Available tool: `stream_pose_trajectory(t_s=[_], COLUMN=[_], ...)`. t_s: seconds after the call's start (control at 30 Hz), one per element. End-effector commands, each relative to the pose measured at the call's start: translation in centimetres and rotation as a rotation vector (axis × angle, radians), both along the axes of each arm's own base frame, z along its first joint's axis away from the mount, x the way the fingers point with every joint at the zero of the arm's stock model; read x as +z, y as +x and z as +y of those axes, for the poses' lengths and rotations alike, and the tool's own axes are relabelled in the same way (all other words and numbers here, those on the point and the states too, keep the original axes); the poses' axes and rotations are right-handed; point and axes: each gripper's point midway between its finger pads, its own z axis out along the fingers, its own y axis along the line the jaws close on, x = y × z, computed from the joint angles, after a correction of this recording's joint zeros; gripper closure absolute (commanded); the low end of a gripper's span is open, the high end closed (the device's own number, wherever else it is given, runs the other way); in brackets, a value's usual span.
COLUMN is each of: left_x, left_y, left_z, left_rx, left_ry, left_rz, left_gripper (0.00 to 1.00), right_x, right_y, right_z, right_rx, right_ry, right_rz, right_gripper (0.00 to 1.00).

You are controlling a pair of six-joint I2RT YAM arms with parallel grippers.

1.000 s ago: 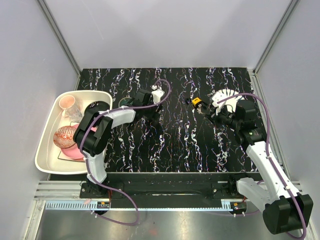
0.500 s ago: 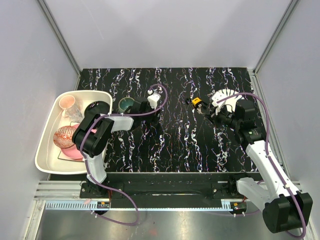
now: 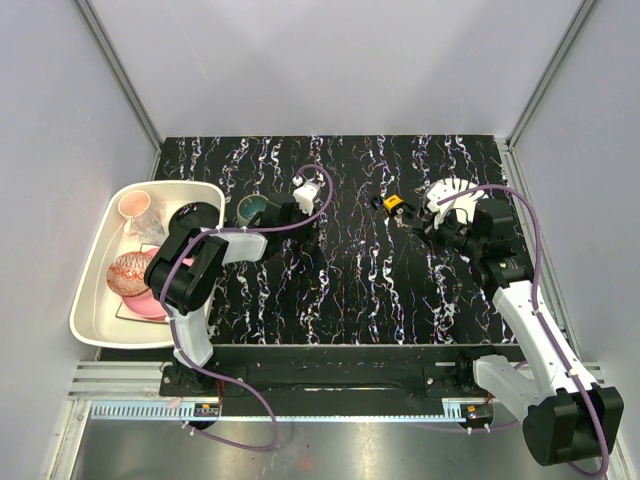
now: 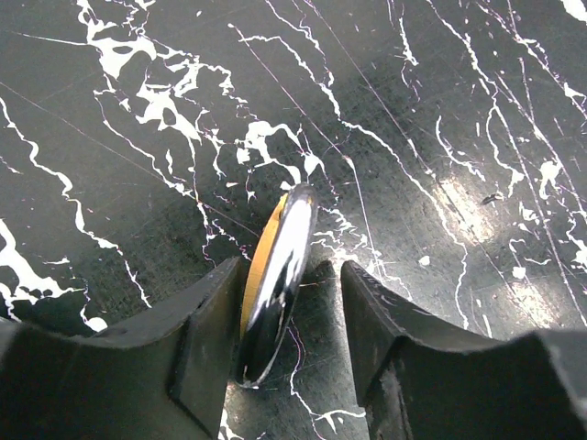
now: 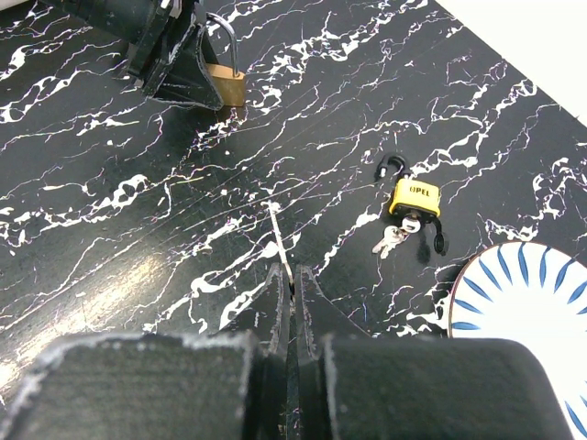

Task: Unlock with the key

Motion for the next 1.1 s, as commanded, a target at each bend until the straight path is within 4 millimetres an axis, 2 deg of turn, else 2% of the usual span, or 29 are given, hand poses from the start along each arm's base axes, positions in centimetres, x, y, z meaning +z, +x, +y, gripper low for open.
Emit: stream_pose_trajectory(t_s=[0.0,0.13,0.23,0.47,0.57,0.63,0.7,0.77,0.8,1.07], left_x=[1.9,1.5,1.1,0.5,0.3,0.3,0.3,0.2,0.2,0.1], left_y=[1.6,1.9,2.1,2.3,2.2,2.3,2.3,2.3,2.3,2.2], left_z=[-0.8,-0.7,-0.7,-1.0,-1.1,-1.0,-1.1,-1.0,-1.0,-1.4], left_rx=[0.02,0.036,0.053,0.067,0.062,0.064,0.063,0.064,0.063,0.046], left_ry=[-0.047,-0.029,-0.004,0.035,0.034,0.036,0.034,0.037,0.038,0.034], left_rz=[-0.061,-0.046,-0.032,-0.023,-0.017,-0.011,-0.013,-0.01,-0.011,0.002], left_gripper=[0.49,0.51,0.58,0.6,0.75,0.78,0.9,0.94,1.0,1.0], right_x=[1.3,1.4,1.5,1.3,0.9,1.1,1.1,1.0,1.0,1.2], right_y=[0.2,0.3,0.2,0.3,0.3,0.3,0.3,0.3,0.3,0.3], right_z=[0.1,-0.1,-0.2,-0.1,-0.2,-0.2,-0.1,-0.1,-0.2,-0.5], right_rx=[0.011,0.004,0.001,0.007,0.008,0.009,0.011,0.011,0.008,0.0], right_ry=[0.018,0.022,0.027,0.032,0.026,0.027,0.027,0.027,0.027,0.027], right_rz=[-0.052,-0.048,-0.049,-0.039,-0.034,-0.04,-0.038,-0.038,-0.038,-0.05], right_gripper=[1.0,1.0,1.0,1.0,1.0,1.0,1.0,1.0,1.0,1.0])
